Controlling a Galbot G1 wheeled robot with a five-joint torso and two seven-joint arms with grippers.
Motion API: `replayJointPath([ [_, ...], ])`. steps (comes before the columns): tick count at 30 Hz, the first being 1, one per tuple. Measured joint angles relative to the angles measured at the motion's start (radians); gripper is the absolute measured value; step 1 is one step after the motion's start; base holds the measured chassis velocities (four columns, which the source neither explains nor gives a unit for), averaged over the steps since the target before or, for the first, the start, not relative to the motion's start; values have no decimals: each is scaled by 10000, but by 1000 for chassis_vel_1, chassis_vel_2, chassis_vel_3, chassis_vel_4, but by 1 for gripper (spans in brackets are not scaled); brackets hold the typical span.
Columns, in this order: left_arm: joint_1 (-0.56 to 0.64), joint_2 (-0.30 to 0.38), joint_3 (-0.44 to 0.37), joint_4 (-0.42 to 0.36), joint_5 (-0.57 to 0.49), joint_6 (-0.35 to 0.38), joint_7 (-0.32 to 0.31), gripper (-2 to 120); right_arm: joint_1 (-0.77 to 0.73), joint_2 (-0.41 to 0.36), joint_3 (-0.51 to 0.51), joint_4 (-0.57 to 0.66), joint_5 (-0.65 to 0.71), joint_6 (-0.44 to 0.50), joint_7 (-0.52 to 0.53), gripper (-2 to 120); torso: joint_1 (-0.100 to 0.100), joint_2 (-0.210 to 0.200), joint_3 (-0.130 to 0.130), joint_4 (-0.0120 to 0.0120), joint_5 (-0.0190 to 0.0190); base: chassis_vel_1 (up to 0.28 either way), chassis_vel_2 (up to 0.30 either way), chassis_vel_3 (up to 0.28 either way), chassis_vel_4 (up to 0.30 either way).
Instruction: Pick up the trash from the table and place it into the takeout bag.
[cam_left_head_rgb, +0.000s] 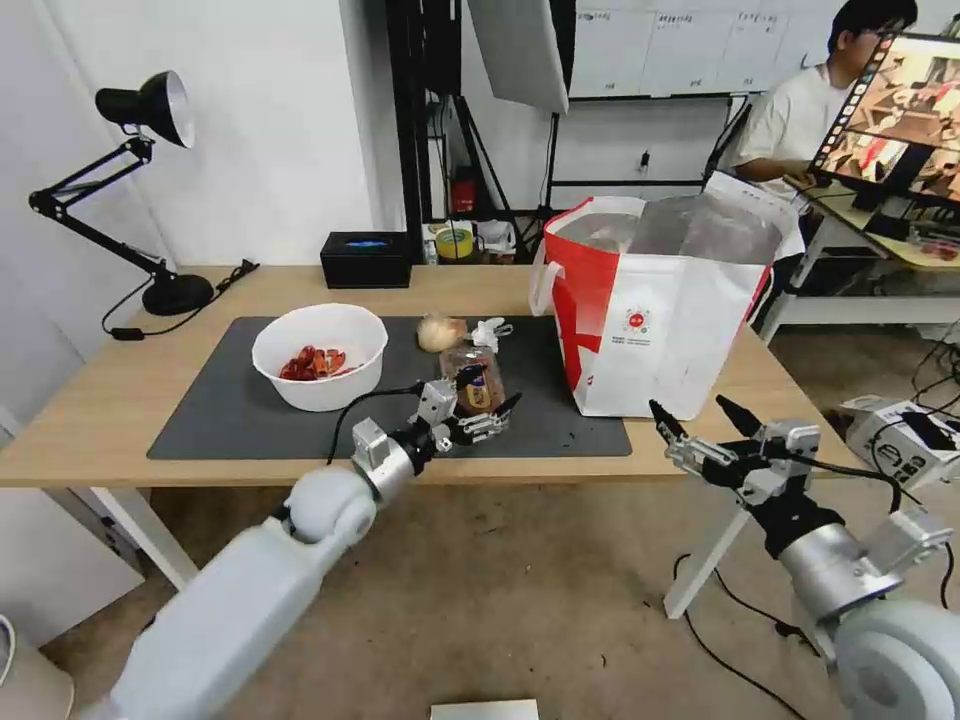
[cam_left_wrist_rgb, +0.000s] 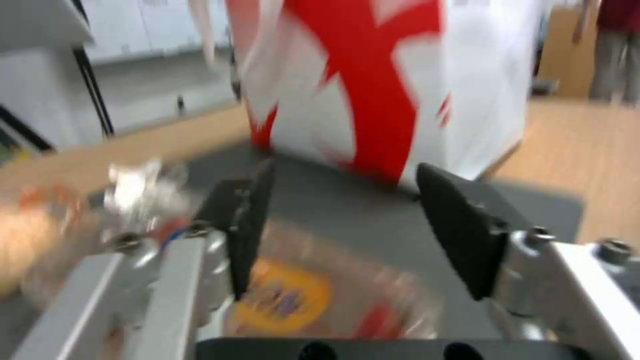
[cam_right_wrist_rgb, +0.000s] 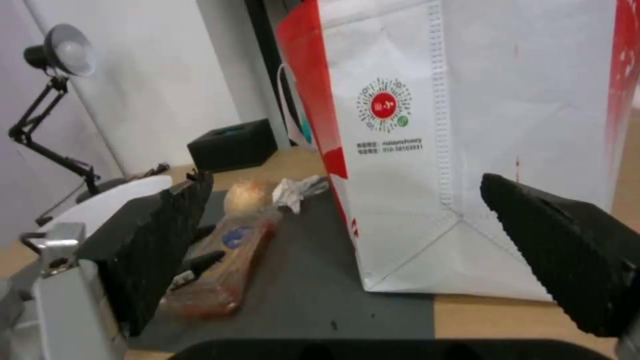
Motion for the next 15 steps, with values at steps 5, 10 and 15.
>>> replayJointPath([
  [5,-217,118,109,202,-199,490,-195,35,453,-277,-329,-294,421,-99,87,100,-1,0,0,4,-3,0,0,0,0],
  [10,-139,227,7,186,-293,588,-335,23,1050,-587,-645,-606,1143,-191,152,100,-1,0,0,0,0,0,0,0,0],
  [15,183,461,-156,80,-363,611,-367,1,3009,-1157,-1616,-1457,4239,-785,753,100,-1,0,0,4,-2,0,0,0,0],
])
